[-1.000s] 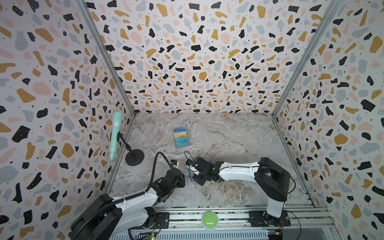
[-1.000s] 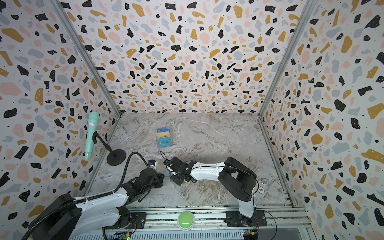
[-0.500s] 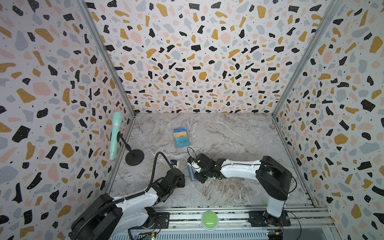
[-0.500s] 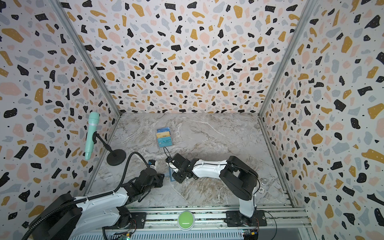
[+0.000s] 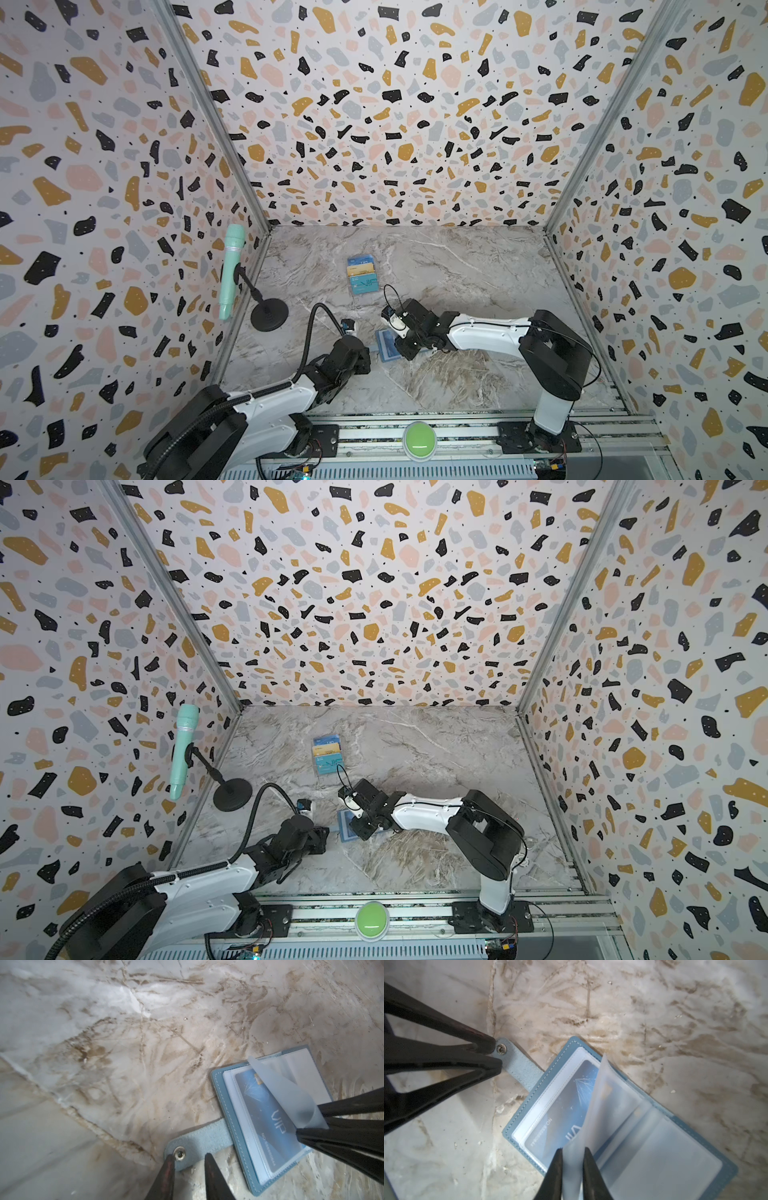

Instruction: Take the credit cards out of the card holder

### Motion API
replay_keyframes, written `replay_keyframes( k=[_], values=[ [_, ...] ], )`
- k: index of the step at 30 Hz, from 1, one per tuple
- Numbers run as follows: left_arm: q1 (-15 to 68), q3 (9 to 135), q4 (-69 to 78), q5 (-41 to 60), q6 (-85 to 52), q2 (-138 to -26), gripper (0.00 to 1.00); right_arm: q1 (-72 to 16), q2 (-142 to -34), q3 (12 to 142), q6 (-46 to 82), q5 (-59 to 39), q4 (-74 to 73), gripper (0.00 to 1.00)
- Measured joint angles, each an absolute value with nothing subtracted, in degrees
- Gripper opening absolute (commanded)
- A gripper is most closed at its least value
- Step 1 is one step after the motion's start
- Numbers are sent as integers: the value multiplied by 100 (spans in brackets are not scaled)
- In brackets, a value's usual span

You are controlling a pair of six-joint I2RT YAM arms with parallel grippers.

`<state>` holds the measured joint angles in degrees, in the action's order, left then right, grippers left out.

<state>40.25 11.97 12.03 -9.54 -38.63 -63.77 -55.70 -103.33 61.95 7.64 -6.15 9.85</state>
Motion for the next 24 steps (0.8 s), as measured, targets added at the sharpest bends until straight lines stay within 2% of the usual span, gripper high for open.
replay_keyframes(
  k=[3, 13, 24],
  values=[
    [4025, 1197, 1203, -954, -3863, -6379, 28, -5553, -10267, 6154, 832, -519, 987, 10],
    [4025, 1197, 1197, -954, -3861, -6370, 28, -5415, -9841, 5905, 1160, -49, 1092, 11],
    [4025, 1197, 1181, -908, -3865, -6353, 28, -5065, -9671, 5527, 1647, 78, 1190, 22]
  ],
)
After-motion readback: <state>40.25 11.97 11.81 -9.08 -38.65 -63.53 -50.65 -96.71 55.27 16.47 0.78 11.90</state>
